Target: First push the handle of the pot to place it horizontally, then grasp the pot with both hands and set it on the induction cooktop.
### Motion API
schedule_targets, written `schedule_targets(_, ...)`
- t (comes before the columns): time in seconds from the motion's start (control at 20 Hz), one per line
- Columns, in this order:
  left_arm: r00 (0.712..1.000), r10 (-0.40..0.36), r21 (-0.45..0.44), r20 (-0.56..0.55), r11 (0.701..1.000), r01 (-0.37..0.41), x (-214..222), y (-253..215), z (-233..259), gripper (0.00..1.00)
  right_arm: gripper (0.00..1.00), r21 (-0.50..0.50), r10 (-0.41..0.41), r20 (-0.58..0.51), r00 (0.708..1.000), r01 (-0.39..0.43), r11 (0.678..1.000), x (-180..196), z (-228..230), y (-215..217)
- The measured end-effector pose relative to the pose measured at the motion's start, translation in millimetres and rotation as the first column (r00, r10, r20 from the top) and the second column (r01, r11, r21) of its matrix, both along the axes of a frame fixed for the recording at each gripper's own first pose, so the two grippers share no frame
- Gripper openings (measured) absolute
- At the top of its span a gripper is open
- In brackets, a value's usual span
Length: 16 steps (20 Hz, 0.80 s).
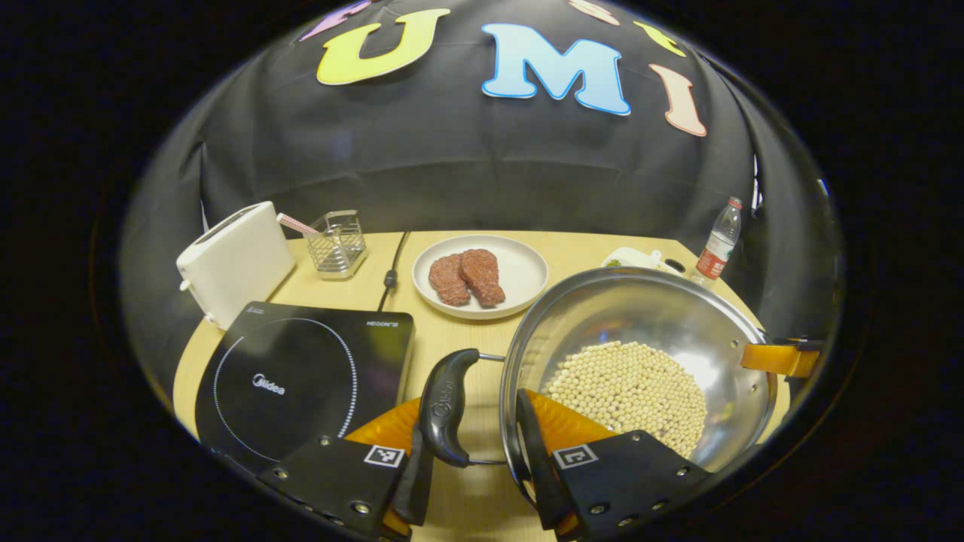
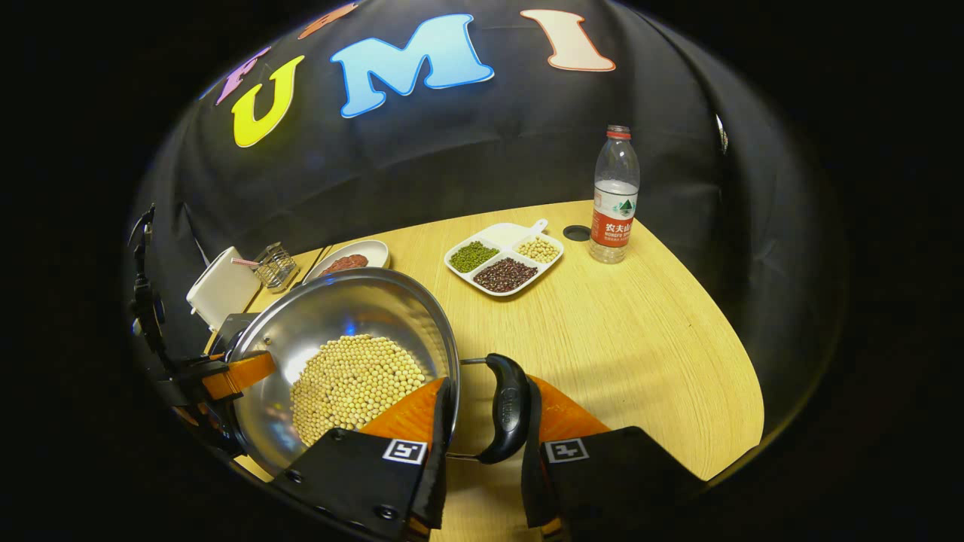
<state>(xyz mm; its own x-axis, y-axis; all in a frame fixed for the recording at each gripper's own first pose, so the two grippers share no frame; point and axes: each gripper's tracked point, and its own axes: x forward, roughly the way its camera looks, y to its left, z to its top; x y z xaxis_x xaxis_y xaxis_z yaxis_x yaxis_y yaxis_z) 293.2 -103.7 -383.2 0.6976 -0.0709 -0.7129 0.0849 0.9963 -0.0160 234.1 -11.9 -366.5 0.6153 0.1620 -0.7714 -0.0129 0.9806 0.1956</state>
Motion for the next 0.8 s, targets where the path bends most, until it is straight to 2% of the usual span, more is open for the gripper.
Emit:
schedule_targets(0.1, 1.0, -0.002, 0.001, 0.012, 1.0, 0.002, -2.3, 10.6, 11.5, 0.56, 0.39, 0.007, -0.001, 0.007, 1.0, 0.001, 1.0, -3.4, 9.2, 9.7)
schedule_targets(0.15, 1.0, -0.001, -0.003, 0.018, 1.0, 0.001, -2.8, 16.5, 16.9, 0.56, 0.43, 0.008, 0.0, 0.011, 1.0, 0.0, 1.0, -4.8, 13.8, 15.4)
schedule_targets(0.25, 0.999, -0.002, -0.004, 0.032, 1.0, 0.002, -4.7, 32.6, 26.6, 0.56, 0.39, 0.01, -0.003, 0.022, 1.0, 0.002, 1.0, -9.3, 23.3, 28.5)
schedule_targets(0.3, 0.999, -0.005, -0.001, 0.039, 1.0, 0.005, -6.5, 41.8, 32.7, 0.56, 0.42, 0.014, -0.007, 0.027, 1.0, 0.007, 1.0, -10.9, 27.7, 36.4)
schedule_targets(0.4, 0.999, -0.015, -0.001, 0.037, 1.0, 0.015, -8.8, 59.4, 39.3, 0.56, 0.43, 0.019, -0.02, 0.025, 0.999, 0.019, 1.0, -17.5, 34.7, 52.8)
schedule_targets(0.45, 0.999, -0.022, -0.004, 0.032, 1.0, 0.022, -9.2, 68.8, 42.1, 0.53, 0.39, 0.018, -0.026, 0.028, 0.999, 0.026, 0.999, -20.6, 39.0, 61.9)
schedule_targets(0.5, 0.999, -0.026, -0.01, 0.037, 1.0, 0.027, -8.5, 78.4, 45.6, 0.53, 0.43, 0.016, -0.032, 0.031, 0.999, 0.031, 0.999, -25.1, 42.6, 70.5)
schedule_targets(0.55, 0.999, -0.032, -0.013, 0.042, 0.999, 0.032, -7.3, 88.0, 49.7, 0.56, 0.43, 0.018, -0.038, 0.035, 0.999, 0.037, 0.999, -27.4, 46.6, 80.1)
schedule_targets(0.6, 0.998, -0.038, -0.013, 0.048, 0.999, 0.039, -9.4, 98.3, 52.9, 0.56, 0.39, 0.02, -0.045, 0.037, 0.998, 0.044, 0.999, -29.9, 49.9, 89.4)
schedule_targets(0.65, 0.998, -0.044, -0.011, 0.054, 0.999, 0.044, -9.5, 108.6, 55.8, 0.56, 0.43, 0.021, -0.046, 0.036, 0.998, 0.046, 0.999, -31.5, 52.2, 99.4)
schedule_targets(0.8, 0.997, -0.043, -0.017, 0.064, 0.999, 0.044, -12.4, 138.7, 60.3, 0.56, 0.39, 0.02, -0.048, 0.044, 0.998, 0.048, 0.999, -36.3, 59.5, 125.9)
